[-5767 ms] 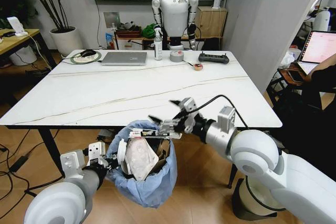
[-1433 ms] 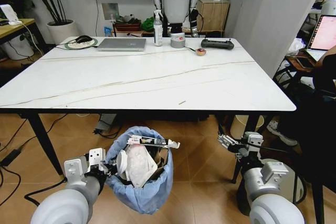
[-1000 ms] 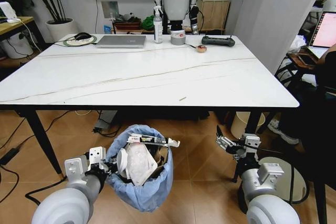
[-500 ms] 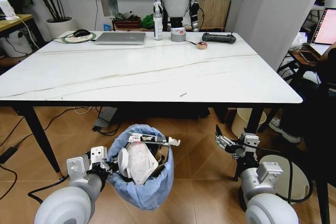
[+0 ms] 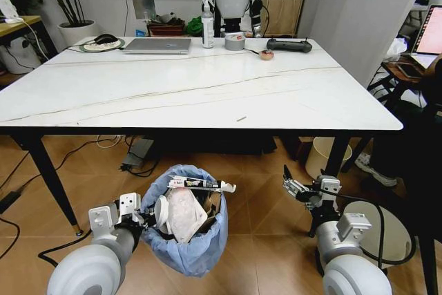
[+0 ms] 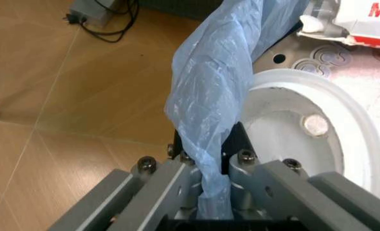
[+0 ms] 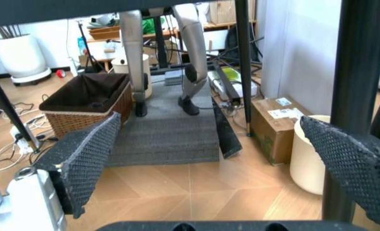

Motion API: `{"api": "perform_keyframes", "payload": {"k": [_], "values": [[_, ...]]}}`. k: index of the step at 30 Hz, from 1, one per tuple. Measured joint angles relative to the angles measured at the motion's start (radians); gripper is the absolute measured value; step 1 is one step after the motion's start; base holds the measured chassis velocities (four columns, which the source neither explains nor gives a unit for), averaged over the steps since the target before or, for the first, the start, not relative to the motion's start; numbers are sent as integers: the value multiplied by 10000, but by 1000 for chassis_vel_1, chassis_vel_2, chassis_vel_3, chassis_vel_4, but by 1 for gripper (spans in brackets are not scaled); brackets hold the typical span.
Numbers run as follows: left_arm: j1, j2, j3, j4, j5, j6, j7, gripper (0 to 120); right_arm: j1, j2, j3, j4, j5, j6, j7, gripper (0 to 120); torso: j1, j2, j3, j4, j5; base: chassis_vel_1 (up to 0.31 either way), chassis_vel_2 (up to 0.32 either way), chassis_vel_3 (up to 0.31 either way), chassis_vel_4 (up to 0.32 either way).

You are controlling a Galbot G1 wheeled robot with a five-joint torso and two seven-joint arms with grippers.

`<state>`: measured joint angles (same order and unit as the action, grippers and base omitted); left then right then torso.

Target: Pick up the trash bin and place the trash from the table into it.

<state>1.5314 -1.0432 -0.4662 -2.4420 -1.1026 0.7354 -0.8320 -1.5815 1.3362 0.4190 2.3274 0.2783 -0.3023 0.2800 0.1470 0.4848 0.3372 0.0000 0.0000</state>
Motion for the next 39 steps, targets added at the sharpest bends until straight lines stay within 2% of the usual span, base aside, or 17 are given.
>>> {"api": "perform_keyframes", "payload": {"k": [20,39], "values": [[9,-86,30,-35,24,0,-1,0,-188,142,-5,107,-253,6,-33,100,-280,-802,-521,0,0,0,0,0,0],[269,-163,-32,336,397,0,101,0,-205,213,-62,30,-375,24,-35,100,-522,-1540,-1018,0,0,0,0,0,0]]}}
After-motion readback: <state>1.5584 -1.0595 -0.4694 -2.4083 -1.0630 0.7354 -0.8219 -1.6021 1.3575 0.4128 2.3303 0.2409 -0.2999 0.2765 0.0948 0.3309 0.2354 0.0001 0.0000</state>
